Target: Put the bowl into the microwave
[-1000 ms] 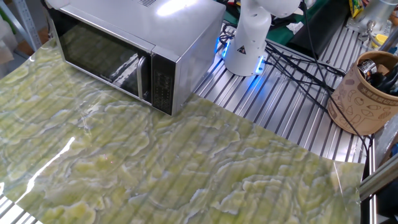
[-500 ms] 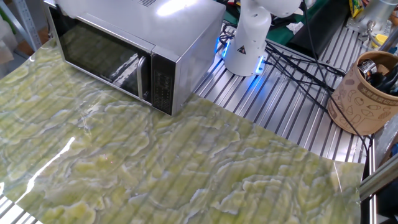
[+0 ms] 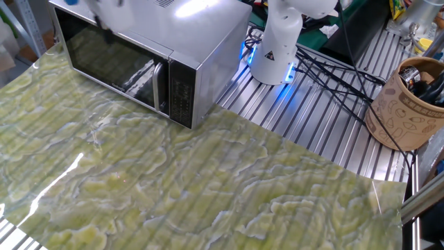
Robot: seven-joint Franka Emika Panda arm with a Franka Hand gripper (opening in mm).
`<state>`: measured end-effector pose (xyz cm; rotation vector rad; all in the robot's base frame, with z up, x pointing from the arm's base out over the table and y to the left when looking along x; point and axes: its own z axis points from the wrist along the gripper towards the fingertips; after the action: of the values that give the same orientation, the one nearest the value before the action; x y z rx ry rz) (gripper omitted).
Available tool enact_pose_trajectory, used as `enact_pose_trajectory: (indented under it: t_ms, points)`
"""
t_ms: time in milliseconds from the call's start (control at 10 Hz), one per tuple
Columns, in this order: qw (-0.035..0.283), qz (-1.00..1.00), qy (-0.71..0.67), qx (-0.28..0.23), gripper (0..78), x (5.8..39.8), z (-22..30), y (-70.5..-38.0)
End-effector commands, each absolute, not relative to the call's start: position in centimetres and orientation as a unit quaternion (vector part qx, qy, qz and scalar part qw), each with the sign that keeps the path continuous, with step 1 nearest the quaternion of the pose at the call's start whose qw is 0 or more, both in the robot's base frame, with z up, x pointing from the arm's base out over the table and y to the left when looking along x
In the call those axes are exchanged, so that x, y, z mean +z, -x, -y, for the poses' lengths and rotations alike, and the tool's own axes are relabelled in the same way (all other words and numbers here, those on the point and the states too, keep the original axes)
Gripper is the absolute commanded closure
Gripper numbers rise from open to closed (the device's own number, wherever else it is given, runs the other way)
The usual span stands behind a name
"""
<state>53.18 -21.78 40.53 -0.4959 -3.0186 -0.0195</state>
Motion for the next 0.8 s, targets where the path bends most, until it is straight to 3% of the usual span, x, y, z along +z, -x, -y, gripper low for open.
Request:
enact_pose_trajectory:
  t_ms: [100, 600, 800]
  points:
    - [0.027, 0.988, 0.153, -0.001, 76.4, 40.06, 13.71, -51.10]
    - [0.021, 0.995, 0.100, 0.018, 76.4, 40.03, 14.08, -51.80]
    - [0.033, 0.997, 0.063, 0.018, 76.4, 40.03, 14.08, -51.80]
